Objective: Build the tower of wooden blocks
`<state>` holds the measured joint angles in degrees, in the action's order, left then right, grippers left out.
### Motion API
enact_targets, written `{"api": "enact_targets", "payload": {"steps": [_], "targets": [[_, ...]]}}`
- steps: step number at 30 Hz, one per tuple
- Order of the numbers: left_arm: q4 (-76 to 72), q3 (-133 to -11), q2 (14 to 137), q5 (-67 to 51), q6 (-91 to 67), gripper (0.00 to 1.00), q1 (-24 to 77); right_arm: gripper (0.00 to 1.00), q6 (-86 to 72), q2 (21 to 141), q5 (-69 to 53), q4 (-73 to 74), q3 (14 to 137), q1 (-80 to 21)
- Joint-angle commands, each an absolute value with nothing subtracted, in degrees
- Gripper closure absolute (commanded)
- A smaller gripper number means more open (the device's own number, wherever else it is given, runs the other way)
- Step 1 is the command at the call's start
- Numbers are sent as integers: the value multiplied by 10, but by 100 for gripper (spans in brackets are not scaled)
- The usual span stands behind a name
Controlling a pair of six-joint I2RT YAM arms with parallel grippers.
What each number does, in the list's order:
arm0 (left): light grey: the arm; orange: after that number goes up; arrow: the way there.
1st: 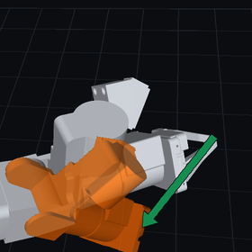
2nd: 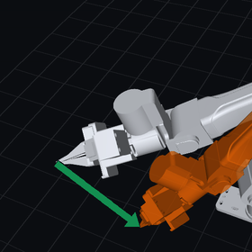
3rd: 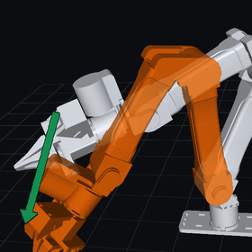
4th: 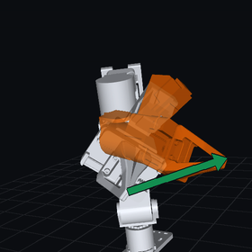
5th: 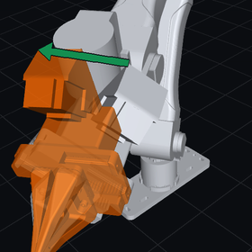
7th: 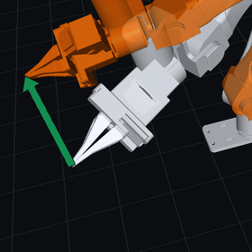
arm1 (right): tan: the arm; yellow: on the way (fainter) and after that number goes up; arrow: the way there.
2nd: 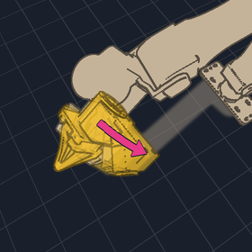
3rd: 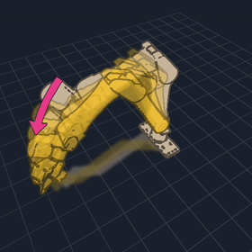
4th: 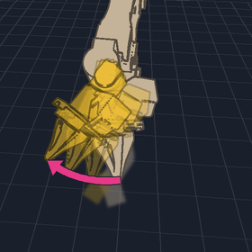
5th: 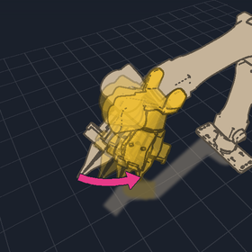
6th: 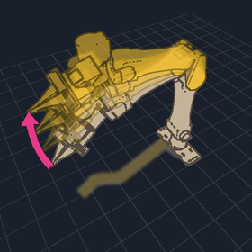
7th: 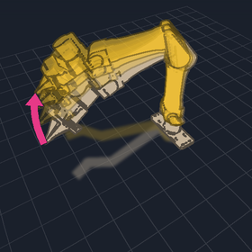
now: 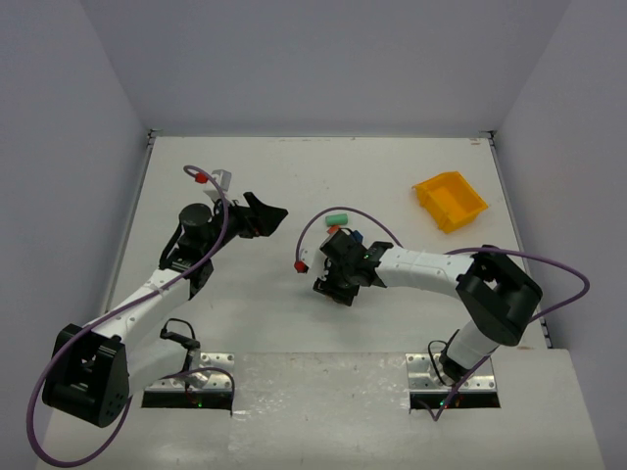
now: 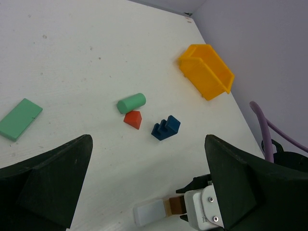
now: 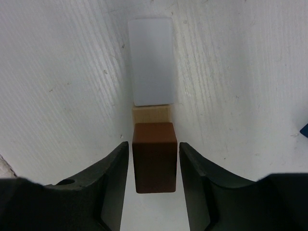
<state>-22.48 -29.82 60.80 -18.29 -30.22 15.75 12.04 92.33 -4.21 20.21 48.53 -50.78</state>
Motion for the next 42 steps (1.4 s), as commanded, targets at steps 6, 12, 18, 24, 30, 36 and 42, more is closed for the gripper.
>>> {"api": "enact_targets", "payload": {"steps": [6, 12, 18, 24, 30, 36, 42], "targets": [[-258, -299, 606, -194, -296, 0, 150, 30, 119, 903, -44, 196, 502, -512], [-256, -299, 606, -197, -295, 0, 149, 1, 116, 849, -44, 173, 505, -512], [-255, -299, 604, -198, -295, 0, 149, 1, 74, 793, 1, 135, 504, -508], [-254, -296, 599, -195, -295, 0, 149, 1, -107, 740, 87, 57, 446, -403], [-257, -296, 601, -194, -297, 0, 149, 1, -132, 743, 67, -111, 313, -339], [-257, -298, 605, -198, -298, 0, 149, 5, -105, 818, 74, -214, 293, -336], [-262, -294, 602, -203, -299, 0, 149, 12, -91, 897, 99, -273, 314, -334]]}}
